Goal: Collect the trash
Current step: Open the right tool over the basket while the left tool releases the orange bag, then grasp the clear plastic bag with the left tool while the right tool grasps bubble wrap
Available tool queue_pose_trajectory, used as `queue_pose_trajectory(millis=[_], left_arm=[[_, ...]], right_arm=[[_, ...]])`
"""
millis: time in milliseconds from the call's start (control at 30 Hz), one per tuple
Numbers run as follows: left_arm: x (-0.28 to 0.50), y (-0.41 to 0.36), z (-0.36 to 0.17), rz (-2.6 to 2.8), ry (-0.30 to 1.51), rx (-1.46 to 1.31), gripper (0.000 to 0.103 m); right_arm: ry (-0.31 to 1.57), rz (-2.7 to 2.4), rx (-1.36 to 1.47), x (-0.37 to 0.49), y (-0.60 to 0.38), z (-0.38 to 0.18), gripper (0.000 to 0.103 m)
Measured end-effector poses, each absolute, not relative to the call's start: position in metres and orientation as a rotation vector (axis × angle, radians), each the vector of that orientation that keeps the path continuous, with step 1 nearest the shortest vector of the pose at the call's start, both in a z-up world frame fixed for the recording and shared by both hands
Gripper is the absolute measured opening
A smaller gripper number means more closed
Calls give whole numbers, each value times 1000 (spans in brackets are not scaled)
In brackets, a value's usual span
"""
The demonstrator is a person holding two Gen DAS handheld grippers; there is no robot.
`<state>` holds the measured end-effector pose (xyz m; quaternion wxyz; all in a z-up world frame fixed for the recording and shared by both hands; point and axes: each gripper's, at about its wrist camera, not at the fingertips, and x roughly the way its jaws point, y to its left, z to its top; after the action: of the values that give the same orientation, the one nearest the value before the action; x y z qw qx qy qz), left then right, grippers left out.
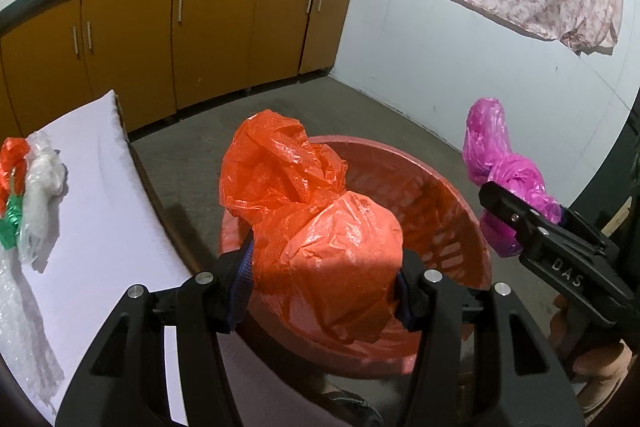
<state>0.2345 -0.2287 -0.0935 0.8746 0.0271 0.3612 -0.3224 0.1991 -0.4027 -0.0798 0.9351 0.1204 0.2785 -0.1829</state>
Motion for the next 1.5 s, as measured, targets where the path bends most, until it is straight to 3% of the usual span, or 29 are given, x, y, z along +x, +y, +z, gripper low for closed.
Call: queue_pose_trajectory(millis=[200,367,800,1267,1500], left_arm=[[239,-234,-99,-687,769,52,58],[239,-229,-103,-683,781,38,72],[226,-184,-87,-561,740,14,77],[184,-18,-65,-102,631,-23,84],[193,72,-81,120,679,-67,84]], right_arm=[[551,-351,295,199,-411,-79,73],[529,-316,360,194,-420,-76,79],[509,-340,298,182,-409,-63,85],[553,-140,226,204,-314,-55,86],[581,-6,180,216,-244,-51,86]])
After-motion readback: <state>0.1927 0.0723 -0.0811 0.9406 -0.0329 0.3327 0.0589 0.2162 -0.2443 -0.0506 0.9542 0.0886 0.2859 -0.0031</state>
